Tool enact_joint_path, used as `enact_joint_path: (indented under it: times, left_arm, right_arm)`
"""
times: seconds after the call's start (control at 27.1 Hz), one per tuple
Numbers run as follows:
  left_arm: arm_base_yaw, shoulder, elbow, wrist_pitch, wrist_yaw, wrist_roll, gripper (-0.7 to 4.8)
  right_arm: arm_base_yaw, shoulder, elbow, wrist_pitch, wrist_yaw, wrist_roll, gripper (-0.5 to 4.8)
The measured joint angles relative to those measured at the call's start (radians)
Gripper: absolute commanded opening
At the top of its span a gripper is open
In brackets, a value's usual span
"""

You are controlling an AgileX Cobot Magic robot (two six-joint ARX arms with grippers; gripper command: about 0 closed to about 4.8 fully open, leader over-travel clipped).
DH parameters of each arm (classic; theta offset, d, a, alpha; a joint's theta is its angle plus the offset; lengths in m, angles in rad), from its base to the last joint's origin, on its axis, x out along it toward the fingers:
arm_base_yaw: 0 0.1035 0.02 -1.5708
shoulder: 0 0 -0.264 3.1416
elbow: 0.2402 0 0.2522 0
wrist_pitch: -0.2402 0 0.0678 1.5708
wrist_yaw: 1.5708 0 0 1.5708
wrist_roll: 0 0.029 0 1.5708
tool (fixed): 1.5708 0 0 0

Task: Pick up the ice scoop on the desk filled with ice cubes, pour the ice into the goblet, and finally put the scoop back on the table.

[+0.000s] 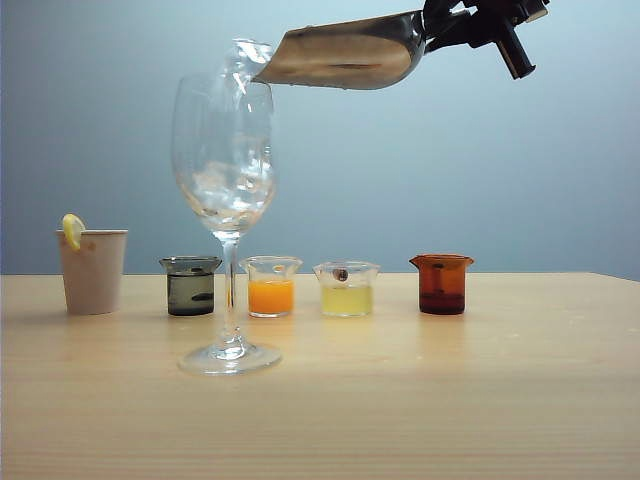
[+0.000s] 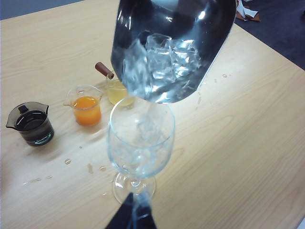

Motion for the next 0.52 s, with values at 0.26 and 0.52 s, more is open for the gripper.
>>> enact_joint_path:
  times: [0.26,0.52]
  left_arm:
    - [0.000,0.000,0.000,0.000,0.000,0.000,-0.05]
    - [0.000,0.000,0.000,0.000,0.000,0.000,-0.05]
  right_arm:
    - [0.000,0.000,0.000,0.000,0.005,0.000,-0.06]
    - [0.000,0.000,0.000,0.005,0.004,-0.003,-0.06]
